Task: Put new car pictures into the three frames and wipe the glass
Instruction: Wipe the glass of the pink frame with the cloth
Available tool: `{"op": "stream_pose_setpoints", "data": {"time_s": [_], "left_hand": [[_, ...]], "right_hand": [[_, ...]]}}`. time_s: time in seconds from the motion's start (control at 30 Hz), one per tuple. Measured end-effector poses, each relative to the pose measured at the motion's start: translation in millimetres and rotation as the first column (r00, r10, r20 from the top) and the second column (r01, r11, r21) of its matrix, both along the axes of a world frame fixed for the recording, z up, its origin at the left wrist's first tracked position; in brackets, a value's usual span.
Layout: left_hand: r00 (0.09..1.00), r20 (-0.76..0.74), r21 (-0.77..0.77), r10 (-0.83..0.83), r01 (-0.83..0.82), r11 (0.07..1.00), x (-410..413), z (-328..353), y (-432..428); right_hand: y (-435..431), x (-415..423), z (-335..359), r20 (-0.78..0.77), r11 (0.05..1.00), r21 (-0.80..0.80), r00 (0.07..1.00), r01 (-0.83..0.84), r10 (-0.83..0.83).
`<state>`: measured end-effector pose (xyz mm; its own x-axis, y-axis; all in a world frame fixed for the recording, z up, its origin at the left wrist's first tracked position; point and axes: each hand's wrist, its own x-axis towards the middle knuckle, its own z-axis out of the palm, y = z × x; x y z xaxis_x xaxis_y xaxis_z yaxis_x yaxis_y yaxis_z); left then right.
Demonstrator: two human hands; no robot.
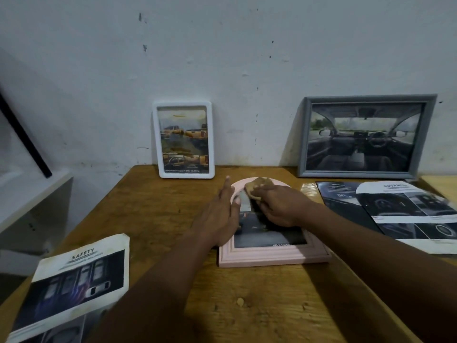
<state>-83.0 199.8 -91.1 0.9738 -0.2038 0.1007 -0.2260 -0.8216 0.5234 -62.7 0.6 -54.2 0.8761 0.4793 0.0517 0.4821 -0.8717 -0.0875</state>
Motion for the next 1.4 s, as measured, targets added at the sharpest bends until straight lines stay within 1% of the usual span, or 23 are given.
{"op": "stream_pose_setpoints", "data": {"time_s": [0.07,0.13,0.23,0.33,0.37,0.43,0.5,0.53,0.6,0.7,0.8,0.9,1.0,1.07,1.13,1.27,1.37,1.4], "left_hand": [[1.000,-0.016,-0.019,0.023,-0.023,1.000,-1.2,1.3,-1.4],[0.999,-0.021,-0.028,0.042,-0.043,0.999,-2.3,2.7,-2.6],[0.997,-0.029,-0.042,0.065,-0.066,0.997,-2.6,4.6,-3.6],[0.994,-0.070,-0.098,0.087,-0.093,0.991,-1.5,5.3,-3.6],[0.991,-0.093,-0.137,0.096,-0.109,0.985,-0.1,5.7,-2.7],[0.983,-0.144,-0.212,0.110,-0.140,0.967,4.9,6.8,0.3],[0.974,-0.187,-0.259,0.126,-0.172,0.950,9.6,8.7,3.3],[0.971,-0.198,-0.268,0.138,-0.189,0.945,10.4,9.5,4.1],[0.968,-0.197,-0.256,0.153,-0.201,0.946,7.0,10.3,3.0],[0.979,-0.143,-0.165,0.145,-0.169,0.972,-3.7,8.1,-2.6],[0.986,-0.099,-0.107,0.137,-0.147,0.983,-8.2,6.8,-5.3],[0.989,-0.081,-0.062,0.127,-0.132,0.989,-9.8,9.4,-6.0],[0.991,-0.055,-0.029,0.123,-0.125,0.992,-11.2,11.3,-7.0],[0.990,-0.051,-0.021,0.131,-0.132,0.991,-11.3,10.9,-7.7],[0.989,-0.052,-0.022,0.139,-0.140,0.990,-10.5,10.5,-7.6],[0.987,-0.050,-0.046,0.151,-0.153,0.987,-9.2,11.4,-6.8],[0.989,-0.047,-0.037,0.138,-0.140,0.989,-11.0,12.7,-6.4],[0.991,-0.046,-0.022,0.126,-0.127,0.992,-12.0,13.8,-6.5]], "right_hand": [[-13.8,-3.7,4.2,0.031,0.996,-0.075,0.998,0.055,-0.052],[-18.2,-12.3,5.5,0.077,0.991,-0.096,0.993,0.098,-0.091],[2.0,-30.6,-1.5,0.103,0.976,-0.034,0.972,0.216,-0.212],[31.0,-44.8,-11.6,0.079,0.948,-0.001,0.945,0.317,-0.316],[38.3,-47.1,-12.1,0.073,0.949,0.021,0.946,0.314,-0.315],[49.6,-47.9,-9.8,0.031,0.956,0.115,0.961,0.270,-0.275],[55.4,-48.0,-5.9,-0.082,0.956,0.221,0.981,0.191,-0.177],[54.2,-46.2,-5.7,-0.136,0.958,0.246,0.984,0.149,-0.118],[42.6,-43.3,-1.5,-0.198,0.978,0.202,0.980,0.059,-0.018],[12.8,-40.1,6.3,-0.213,0.993,0.113,0.976,-0.020,0.044],[-14.1,-44.3,12.0,-0.176,1.000,0.013,0.984,-0.012,0.014],[-28.2,-58.1,14.1,-0.070,0.994,-0.082,0.995,0.066,-0.072],[-12.5,-77.3,8.2,0.022,0.984,-0.074,0.987,0.159,-0.158],[10.3,-88.6,1.7,0.051,0.971,-0.005,0.970,0.239,-0.238],[35.1,-94.2,-5.5,0.046,0.962,0.067,0.962,0.264,-0.268],[57.0,-91.4,-16.1,-0.025,0.981,0.163,0.995,0.103,-0.100],[22.4,-86.0,-3.6,-0.161,0.983,0.181,0.985,-0.028,0.058],[5.7,-85.3,2.4,-0.194,0.985,0.160,0.976,-0.063,0.094]]}}
